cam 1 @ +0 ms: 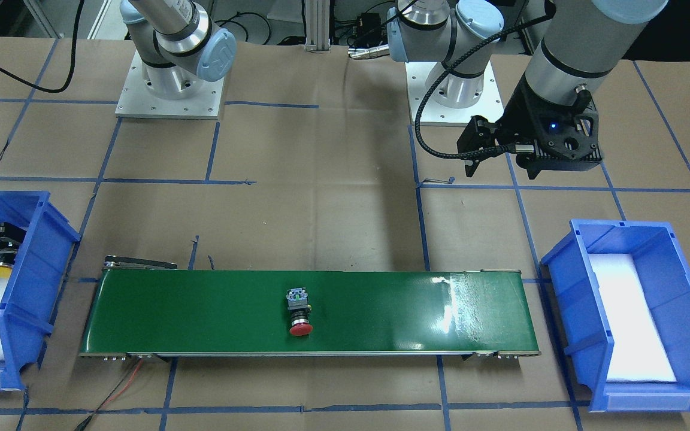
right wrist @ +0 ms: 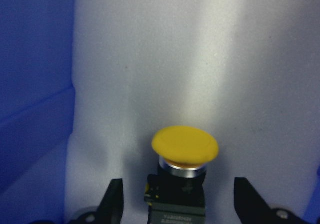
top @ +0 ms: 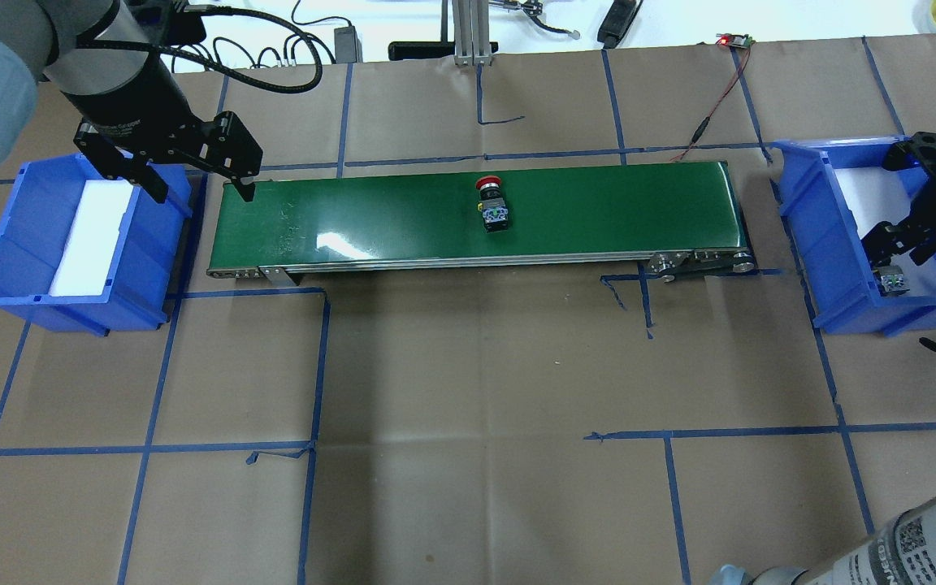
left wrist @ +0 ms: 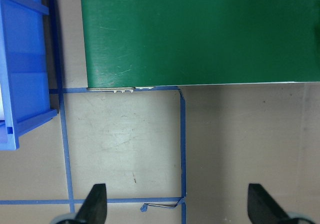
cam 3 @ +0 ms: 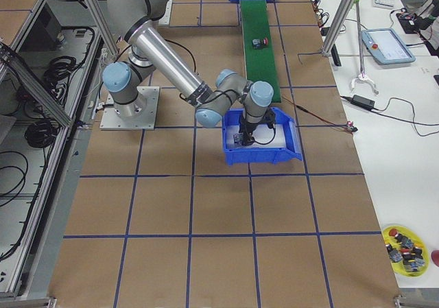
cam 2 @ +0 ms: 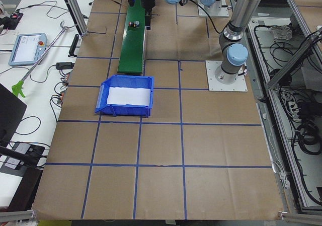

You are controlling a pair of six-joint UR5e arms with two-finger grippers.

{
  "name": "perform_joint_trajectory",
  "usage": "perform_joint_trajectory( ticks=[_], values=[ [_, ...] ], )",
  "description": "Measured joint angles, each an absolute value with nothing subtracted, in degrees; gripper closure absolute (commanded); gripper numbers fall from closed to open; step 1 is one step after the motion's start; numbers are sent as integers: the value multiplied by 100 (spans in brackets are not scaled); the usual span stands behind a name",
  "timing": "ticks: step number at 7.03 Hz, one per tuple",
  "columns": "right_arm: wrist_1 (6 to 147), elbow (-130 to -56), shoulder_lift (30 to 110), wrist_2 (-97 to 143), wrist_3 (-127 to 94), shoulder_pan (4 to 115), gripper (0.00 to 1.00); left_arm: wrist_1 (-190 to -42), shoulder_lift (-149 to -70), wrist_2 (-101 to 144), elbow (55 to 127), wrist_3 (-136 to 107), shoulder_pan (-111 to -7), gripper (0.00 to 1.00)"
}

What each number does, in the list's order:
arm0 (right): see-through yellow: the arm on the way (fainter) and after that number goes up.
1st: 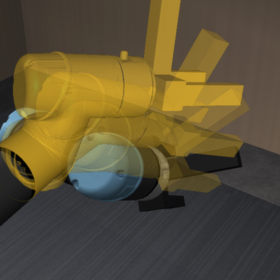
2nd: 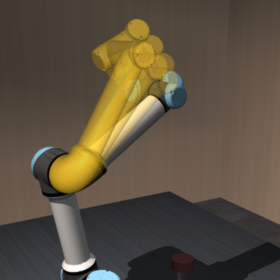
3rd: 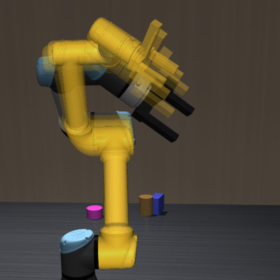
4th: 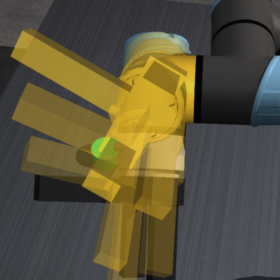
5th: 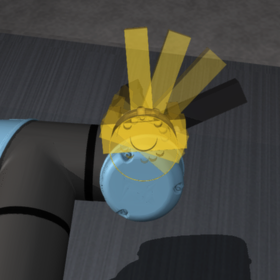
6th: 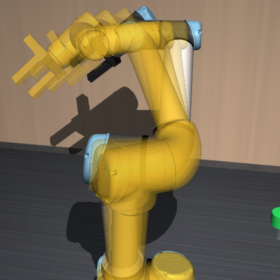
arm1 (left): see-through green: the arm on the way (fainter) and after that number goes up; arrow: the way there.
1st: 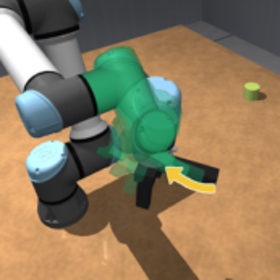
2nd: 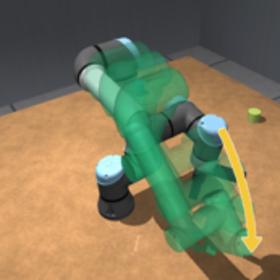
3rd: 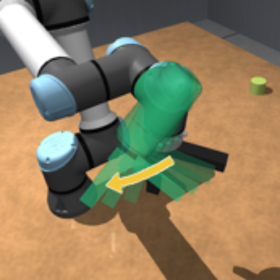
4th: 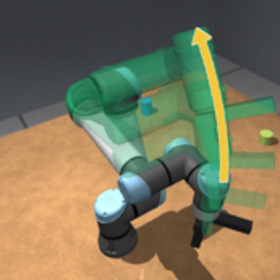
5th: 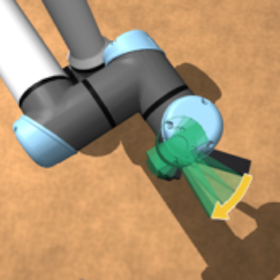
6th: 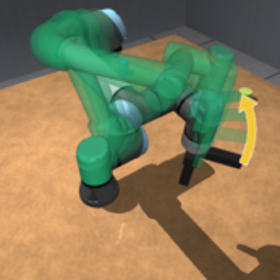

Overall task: Transport two buttons from left to right
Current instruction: 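Raise the right gripper and move it back over the conveyor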

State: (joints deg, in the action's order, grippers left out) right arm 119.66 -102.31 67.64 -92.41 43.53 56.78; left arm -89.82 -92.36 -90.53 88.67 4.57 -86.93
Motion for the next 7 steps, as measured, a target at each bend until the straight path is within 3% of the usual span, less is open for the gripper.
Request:
perform_joint_trajectory(
  ticks=[4,7],
  values=[
    [11763,-9556,7143,-9227,3973,5808,0,-8982,-9237,-9053,8865,465,-8687,0],
    [10410,-8448,7341,-9188,2431,6513,0,-8982,-9237,-9059,8872,474,-8684,0]
  ],
)
